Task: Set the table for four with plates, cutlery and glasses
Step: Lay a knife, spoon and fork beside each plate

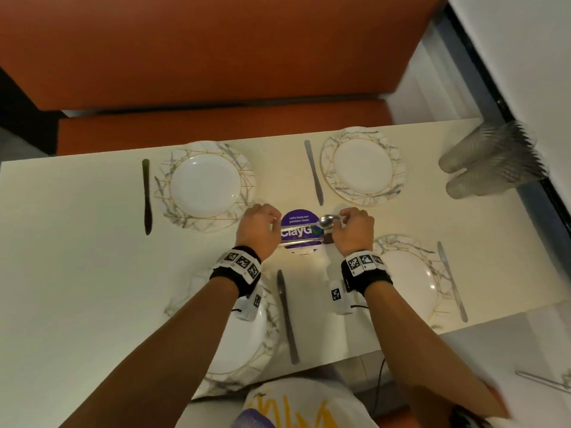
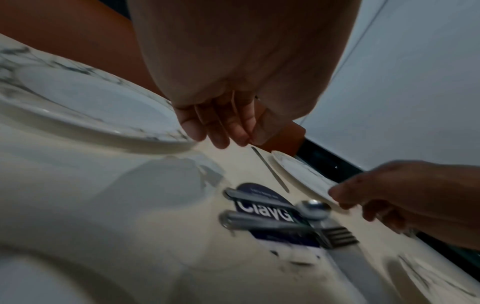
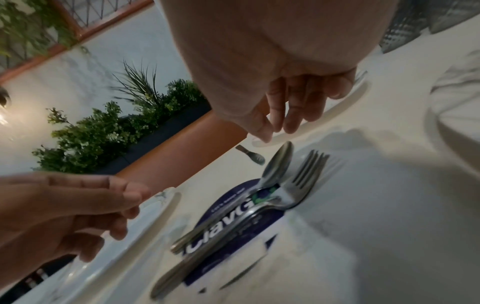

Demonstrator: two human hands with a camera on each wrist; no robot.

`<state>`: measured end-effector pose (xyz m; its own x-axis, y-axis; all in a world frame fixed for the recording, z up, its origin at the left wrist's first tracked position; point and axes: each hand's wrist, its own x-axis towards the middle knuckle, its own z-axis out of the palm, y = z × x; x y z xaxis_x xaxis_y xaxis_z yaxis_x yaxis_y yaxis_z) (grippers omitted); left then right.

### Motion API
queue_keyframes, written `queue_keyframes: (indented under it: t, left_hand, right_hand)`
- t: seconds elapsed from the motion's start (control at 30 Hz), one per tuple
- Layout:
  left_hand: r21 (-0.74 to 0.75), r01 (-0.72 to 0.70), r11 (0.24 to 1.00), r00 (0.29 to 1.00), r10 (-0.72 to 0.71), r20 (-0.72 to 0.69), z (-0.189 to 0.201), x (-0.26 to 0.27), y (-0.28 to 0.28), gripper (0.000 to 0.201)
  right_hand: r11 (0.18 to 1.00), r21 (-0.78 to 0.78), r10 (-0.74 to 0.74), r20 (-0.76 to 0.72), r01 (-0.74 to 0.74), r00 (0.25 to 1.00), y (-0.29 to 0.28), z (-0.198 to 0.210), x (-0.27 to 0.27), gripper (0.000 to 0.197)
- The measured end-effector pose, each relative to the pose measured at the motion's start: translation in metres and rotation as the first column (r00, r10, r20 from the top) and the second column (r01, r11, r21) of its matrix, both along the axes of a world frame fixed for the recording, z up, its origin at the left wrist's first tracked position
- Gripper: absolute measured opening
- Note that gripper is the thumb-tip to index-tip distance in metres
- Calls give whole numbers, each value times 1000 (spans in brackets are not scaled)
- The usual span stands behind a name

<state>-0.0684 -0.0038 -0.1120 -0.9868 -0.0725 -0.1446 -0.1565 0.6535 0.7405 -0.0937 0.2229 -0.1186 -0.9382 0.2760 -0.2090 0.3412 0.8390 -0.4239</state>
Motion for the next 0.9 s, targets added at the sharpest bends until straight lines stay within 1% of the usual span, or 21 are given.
queue_keyframes:
  t: [0.07,0.13,0.23,0.37,0.43,0.5,0.6,0.67,0.7,0.77,0.83,0.9]
  left_hand:
    - [-14,67,998,997,-66,42,-5,1,29,14]
    - [-30,120,992,991,-118,60,-4,3,55,17]
    - [-42,126,991,988,-121,92,-2,2,78,19]
    - [-54,70,996,988,-61,143,7,-6,96,24]
    - [-60,34,998,988,-25,150,13,-11,102,29]
    - [-57,-1,998,989,10,149,21,-17,105,33]
    - [-53,-15,998,991,22,131,30,-27,107,35]
    - [-31,-23,999,994,26,107,35,-31,109,34]
    - [11,-44,999,994,42,102,39,-31,111,33]
    - [150,-120,981,987,102,124,45,-30,114,30]
    - [315,-215,924,972,172,161,53,-28,115,26]
    - [451,-298,841,951,224,211,60,-22,115,22]
  right_hand:
    - [992,107,52,91,-61,995,13,0,-8,33]
    - [978,148,120,168,-145,978,24,-4,-14,34]
    - [976,112,156,218,-184,963,29,-5,-22,28]
    - [994,3,108,262,-112,959,30,0,-32,22]
    - [991,-106,103,217,-81,971,34,4,-38,14]
    - [974,-207,120,134,-90,984,37,12,-45,7]
    - [943,-276,177,-61,-187,982,39,34,-57,6]
    - [917,-282,239,-175,-282,955,40,53,-67,7]
    - [904,-276,274,-214,-327,938,40,62,-72,7]
    - [879,-269,325,-269,-394,907,38,78,-79,7]
    - [859,-273,350,-307,-434,885,35,88,-83,7]
    - [840,-315,335,-337,-441,880,30,96,-81,7]
